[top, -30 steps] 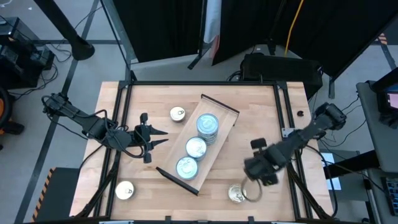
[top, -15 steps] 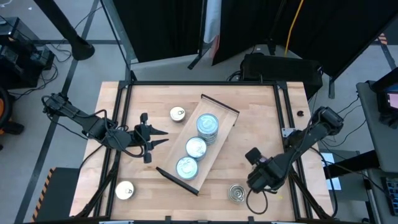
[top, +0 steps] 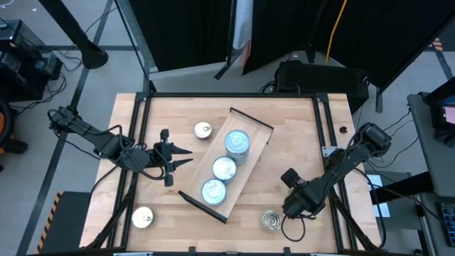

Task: Stack canned seafood by type on shelf
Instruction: Put the blue-pink tuna can on the shelf, then stack the blue-pink tuna can on top of the other blue-pink tuna can on the shelf

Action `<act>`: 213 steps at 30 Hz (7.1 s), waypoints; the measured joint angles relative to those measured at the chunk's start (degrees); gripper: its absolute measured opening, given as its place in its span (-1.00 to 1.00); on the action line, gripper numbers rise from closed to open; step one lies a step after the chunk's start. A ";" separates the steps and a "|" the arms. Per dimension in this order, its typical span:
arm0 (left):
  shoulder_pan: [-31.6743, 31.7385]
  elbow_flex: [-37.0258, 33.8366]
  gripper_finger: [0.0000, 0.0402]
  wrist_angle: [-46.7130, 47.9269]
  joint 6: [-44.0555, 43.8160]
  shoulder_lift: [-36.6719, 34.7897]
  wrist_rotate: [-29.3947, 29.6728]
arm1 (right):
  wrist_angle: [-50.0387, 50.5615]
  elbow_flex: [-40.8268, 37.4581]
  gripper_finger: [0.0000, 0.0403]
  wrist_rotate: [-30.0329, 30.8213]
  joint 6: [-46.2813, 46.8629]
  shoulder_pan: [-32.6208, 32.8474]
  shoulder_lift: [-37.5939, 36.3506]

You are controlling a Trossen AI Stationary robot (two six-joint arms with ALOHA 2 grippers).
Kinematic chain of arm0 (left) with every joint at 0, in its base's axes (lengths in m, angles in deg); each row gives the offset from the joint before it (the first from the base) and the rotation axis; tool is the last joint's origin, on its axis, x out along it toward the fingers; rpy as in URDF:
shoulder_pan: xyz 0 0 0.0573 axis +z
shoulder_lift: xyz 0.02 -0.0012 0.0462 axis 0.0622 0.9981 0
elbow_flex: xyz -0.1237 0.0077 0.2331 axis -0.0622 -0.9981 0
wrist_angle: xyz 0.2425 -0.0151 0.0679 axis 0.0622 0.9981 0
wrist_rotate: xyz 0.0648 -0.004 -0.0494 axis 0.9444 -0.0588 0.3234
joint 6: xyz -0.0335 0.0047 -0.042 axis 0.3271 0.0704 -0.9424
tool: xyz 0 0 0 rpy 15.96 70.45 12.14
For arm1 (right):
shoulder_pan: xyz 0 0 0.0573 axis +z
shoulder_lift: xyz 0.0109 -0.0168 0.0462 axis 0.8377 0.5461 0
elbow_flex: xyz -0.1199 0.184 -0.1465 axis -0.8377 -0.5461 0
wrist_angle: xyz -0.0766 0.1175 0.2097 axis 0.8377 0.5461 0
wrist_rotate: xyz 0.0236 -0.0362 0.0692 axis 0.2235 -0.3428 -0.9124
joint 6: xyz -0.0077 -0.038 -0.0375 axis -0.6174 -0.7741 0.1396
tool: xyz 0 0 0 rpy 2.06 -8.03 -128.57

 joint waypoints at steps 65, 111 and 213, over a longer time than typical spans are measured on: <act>-0.02 0.00 -0.46 -0.85 2.71 0.00 0.09 | -3.64 21.58 0.01 41.46 -6.12 -22.53 -0.20; 1.57 -0.04 -0.46 0.90 2.05 -0.44 12.17 | 9.48 16.26 -0.11 37.02 28.93 -17.88 -3.30; 47.72 -3.54 -0.65 23.37 21.62 1.57 -33.71 | 3.85 18.19 -0.99 43.87 49.74 -3.10 -3.28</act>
